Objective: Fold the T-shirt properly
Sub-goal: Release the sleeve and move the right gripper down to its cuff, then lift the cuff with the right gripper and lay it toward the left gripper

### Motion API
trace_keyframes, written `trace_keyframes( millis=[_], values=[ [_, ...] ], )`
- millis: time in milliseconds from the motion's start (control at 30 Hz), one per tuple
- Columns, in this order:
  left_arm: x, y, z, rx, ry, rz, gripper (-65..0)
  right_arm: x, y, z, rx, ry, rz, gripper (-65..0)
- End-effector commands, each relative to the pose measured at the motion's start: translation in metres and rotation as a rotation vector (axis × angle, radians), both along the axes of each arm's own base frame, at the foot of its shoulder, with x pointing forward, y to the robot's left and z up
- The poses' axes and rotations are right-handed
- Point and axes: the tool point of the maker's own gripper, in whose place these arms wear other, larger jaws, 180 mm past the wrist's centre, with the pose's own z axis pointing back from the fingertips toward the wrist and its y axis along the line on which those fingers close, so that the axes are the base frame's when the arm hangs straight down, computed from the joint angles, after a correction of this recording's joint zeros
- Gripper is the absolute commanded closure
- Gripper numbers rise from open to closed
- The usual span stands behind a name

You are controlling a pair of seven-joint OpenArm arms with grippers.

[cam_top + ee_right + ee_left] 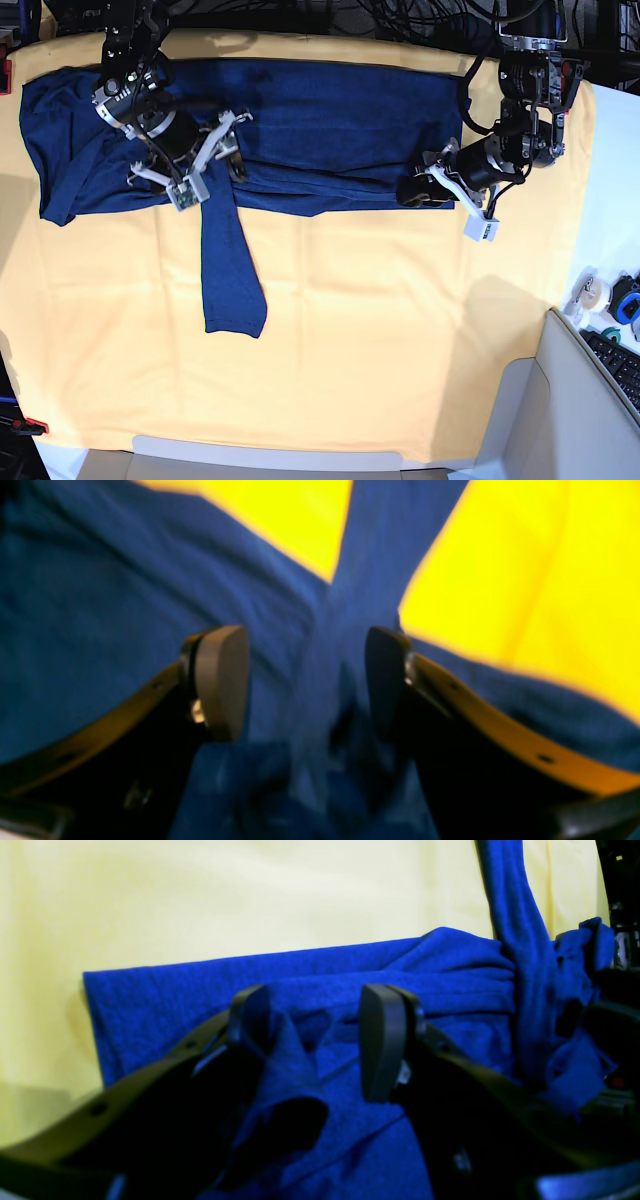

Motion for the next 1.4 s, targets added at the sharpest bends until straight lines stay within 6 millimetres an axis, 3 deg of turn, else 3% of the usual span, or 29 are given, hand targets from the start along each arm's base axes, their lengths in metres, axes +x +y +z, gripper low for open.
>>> trace_keyframes(
  millis=[0,167,233,367,533,700,867,1000,1100,1200,1300,1367],
  values=[
    [0.009,0.001,0.013,-0.009,-0.048,0.002,-28.6,0.017,-0.003,0.020,0.033,-0.076,-0.041,-36.9],
    [0.009,0.001,0.013,-0.009,-0.048,0.002,-28.6,0.059,-0.029,0.053,0.143,-0.184,-0.239,-36.8],
    [0.009,0.001,0.013,-0.009,-0.048,0.002,-28.6,0.076,-0.045,0.051,0.195,-0.184,-0.323,-36.8],
    [0.009,0.001,0.012,-0.009,-0.047,0.000,-28.6,0.110,-0.055,0.016,0.308,-0.081,-0.400,-36.8],
    [0.009,0.001,0.012,-0.009,-0.047,0.000,-28.6,0.143,-0.045,-0.034,0.465,0.093,-0.441,-36.8],
    [0.009,0.001,0.012,-0.009,-0.046,-0.001,-28.6,0.170,-0.029,-0.045,0.573,0.132,-0.455,-36.8],
    [0.008,0.001,0.012,-0.008,-0.045,-0.002,-28.6,0.179,-0.022,-0.070,0.649,0.189,-0.579,-36.7],
    [0.008,0.001,0.012,-0.008,-0.044,-0.002,-28.5,0.179,-0.011,-0.082,0.667,0.221,-0.583,-34.6],
    [0.008,0.001,0.012,-0.008,-0.044,-0.002,-28.4,0.178,-0.010,-0.084,0.667,0.230,-0.579,-21.1],
    [0.009,0.002,0.013,-0.008,-0.050,0.003,-28.4,0.176,0.000,-0.086,0.638,0.240,-0.544,0.0],
    [0.012,0.006,0.018,-0.006,-0.067,0.006,-28.3,0.165,0.022,-0.093,0.577,0.264,-0.462,0.0],
    [0.019,0.015,0.034,0.000,-0.116,0.035,-28.3,0.158,0.031,-0.092,0.532,0.253,-0.413,0.0]
  ],
)
